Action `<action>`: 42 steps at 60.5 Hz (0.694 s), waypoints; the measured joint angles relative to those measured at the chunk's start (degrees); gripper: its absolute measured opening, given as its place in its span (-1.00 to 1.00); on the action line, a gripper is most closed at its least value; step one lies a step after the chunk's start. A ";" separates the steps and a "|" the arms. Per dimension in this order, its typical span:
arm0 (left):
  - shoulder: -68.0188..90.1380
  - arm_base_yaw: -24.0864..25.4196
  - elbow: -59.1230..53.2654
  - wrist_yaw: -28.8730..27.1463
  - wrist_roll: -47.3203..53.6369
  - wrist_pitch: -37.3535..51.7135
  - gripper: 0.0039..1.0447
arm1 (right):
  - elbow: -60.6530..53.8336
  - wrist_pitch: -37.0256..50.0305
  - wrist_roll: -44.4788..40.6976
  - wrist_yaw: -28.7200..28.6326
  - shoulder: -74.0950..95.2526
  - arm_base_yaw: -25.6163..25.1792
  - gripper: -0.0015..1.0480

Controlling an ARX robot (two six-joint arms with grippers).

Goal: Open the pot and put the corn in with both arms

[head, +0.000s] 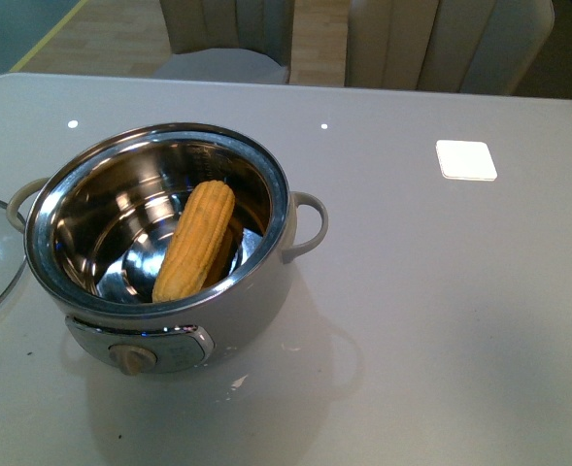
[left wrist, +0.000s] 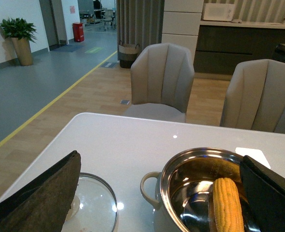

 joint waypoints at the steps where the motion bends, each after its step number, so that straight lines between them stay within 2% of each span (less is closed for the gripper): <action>1: 0.00 0.00 0.00 0.00 0.00 0.00 0.87 | -0.13 -0.33 0.00 0.04 -0.44 0.00 -0.96; 18: 0.00 0.00 -0.02 0.00 0.02 0.00 0.87 | -2.01 -2.10 0.00 -0.02 -5.40 -0.04 -0.96; 42: 0.00 0.00 -0.02 0.00 0.00 0.00 0.87 | -2.05 -9.33 0.00 0.04 -12.63 -0.04 -0.96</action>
